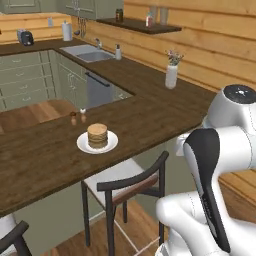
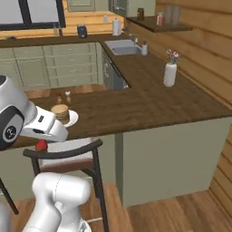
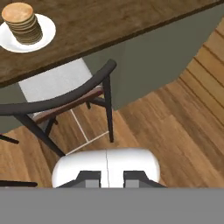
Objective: Take the strawberry from the fridge and place it on top of the pancake, located on the dining counter.
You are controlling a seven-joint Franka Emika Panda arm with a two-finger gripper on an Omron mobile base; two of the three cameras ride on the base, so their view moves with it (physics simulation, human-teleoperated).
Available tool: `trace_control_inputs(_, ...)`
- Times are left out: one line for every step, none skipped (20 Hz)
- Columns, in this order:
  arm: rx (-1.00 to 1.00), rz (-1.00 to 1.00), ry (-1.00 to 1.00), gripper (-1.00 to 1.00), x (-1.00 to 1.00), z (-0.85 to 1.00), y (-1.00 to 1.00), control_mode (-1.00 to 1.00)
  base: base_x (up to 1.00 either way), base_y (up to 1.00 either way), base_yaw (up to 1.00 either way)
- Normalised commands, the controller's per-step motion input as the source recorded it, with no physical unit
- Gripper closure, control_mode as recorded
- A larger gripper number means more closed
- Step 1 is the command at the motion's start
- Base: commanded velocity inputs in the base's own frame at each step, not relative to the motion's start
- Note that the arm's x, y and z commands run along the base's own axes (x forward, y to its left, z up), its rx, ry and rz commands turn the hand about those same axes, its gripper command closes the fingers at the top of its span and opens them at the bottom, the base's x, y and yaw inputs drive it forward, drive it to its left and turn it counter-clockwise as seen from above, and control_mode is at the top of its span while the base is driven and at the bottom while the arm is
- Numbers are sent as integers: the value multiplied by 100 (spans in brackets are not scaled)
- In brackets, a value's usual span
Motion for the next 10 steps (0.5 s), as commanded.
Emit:
trace_control_inputs(0, 0, 0, 100, 0, 0, 0, 100, 36, 54, 73)
trace_control_inputs(0, 0, 0, 100, 0, 0, 0, 100, 31, 66, 70)
trace_control_inputs(0, 0, 0, 100, 0, 0, 0, 100, 39, 76, 67)
trace_control_inputs(0, 0, 0, 100, 0, 0, 0, 100, 52, 69, 66)
trace_control_inputs(0, 0, 0, 100, 0, 0, 0, 100, 59, 56, 66)
trace_control_inputs(0, 0, 0, 100, 0, 0, 0, 100, 61, 43, 65)
trace_control_inputs(0, 0, 0, 100, 0, 0, 0, 100, 60, 48, 58)
trace_control_inputs(0, 0, 0, 100, 0, 0, 0, 100, 57, 61, 52)
trace_control_inputs(0, 0, 0, 100, 0, 0, 0, 100, 48, 76, 49)
trace_control_inputs(0, 0, 0, 100, 0, 0, 0, 100, 41, 85, 43)
